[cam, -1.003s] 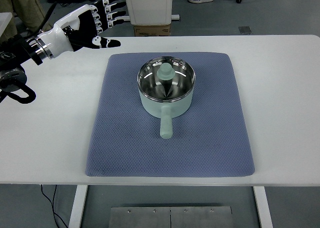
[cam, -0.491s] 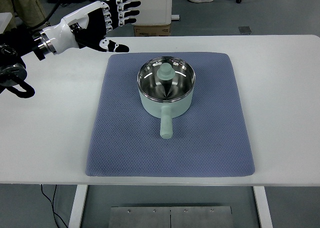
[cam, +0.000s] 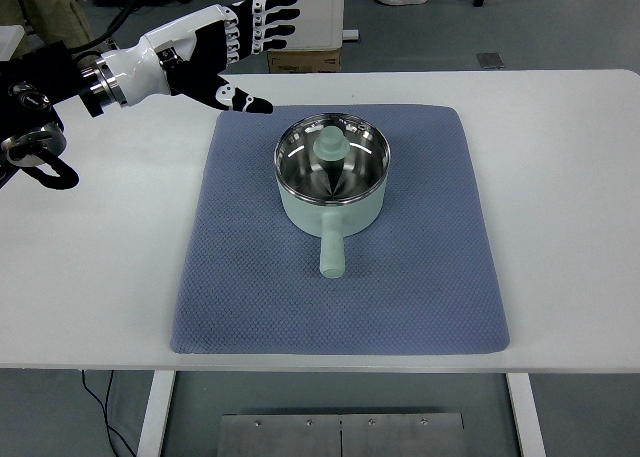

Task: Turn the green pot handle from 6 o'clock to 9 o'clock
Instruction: 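Move the left hand up and over toward the saucepan rim, then lower the left hand fingers into the pot and hook the rim, then pull the pot rim with the left hand, rotating the handle sideways, then push the pot body with the left hand to continue rotating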

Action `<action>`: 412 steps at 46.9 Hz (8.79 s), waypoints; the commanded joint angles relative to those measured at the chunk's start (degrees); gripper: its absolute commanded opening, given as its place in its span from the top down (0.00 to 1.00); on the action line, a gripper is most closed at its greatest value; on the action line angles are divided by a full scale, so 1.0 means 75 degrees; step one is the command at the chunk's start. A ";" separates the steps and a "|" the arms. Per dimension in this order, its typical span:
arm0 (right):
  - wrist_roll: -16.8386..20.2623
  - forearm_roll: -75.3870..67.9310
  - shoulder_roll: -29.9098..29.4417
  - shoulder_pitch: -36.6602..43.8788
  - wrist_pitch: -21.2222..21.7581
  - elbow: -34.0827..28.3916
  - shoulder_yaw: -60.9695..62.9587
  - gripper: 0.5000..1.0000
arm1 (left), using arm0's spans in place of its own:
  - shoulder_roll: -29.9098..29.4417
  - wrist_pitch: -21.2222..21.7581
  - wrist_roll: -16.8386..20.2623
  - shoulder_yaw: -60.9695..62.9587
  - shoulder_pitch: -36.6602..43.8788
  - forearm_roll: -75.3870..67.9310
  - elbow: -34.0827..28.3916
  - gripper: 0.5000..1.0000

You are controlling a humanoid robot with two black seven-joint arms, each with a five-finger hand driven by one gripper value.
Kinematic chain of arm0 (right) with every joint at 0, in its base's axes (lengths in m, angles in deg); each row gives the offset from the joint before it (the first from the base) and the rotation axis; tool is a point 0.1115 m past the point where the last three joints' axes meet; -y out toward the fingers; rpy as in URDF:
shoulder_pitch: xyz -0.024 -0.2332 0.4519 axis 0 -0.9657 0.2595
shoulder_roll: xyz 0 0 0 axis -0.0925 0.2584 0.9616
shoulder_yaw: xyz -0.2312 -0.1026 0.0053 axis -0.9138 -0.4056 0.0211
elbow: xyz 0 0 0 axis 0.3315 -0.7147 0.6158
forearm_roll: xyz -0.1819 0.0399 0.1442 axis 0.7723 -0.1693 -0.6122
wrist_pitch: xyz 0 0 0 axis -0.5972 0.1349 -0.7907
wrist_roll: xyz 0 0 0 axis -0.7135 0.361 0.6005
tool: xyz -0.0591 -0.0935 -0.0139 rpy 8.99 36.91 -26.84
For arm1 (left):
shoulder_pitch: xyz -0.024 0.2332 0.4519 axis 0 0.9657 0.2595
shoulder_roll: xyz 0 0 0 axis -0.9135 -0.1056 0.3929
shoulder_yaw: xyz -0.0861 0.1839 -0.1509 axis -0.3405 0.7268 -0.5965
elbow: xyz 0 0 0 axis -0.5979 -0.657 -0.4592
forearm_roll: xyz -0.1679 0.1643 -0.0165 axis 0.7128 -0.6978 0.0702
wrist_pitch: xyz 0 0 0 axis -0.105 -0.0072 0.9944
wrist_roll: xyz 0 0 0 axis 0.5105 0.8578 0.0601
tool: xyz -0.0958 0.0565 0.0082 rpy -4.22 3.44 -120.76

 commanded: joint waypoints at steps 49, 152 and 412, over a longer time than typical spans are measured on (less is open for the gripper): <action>0.0000 0.0000 0.0000 -0.0001 0.0000 0.0000 0.0000 0.00 | 0.0199 -0.0035 -0.0058 0.0024 -0.0397 -0.1209 0.1133 0.00; 0.0000 0.0000 0.0000 -0.0001 0.0000 0.0000 0.0000 0.00 | 0.1289 -0.0035 -0.0070 0.1664 -0.0960 -0.4385 0.2340 0.00; 0.0000 0.0000 0.0000 -0.0001 0.0000 0.0000 0.0012 0.00 | 0.1172 -0.0586 0.0000 0.5813 -0.3948 -0.7573 0.1777 0.00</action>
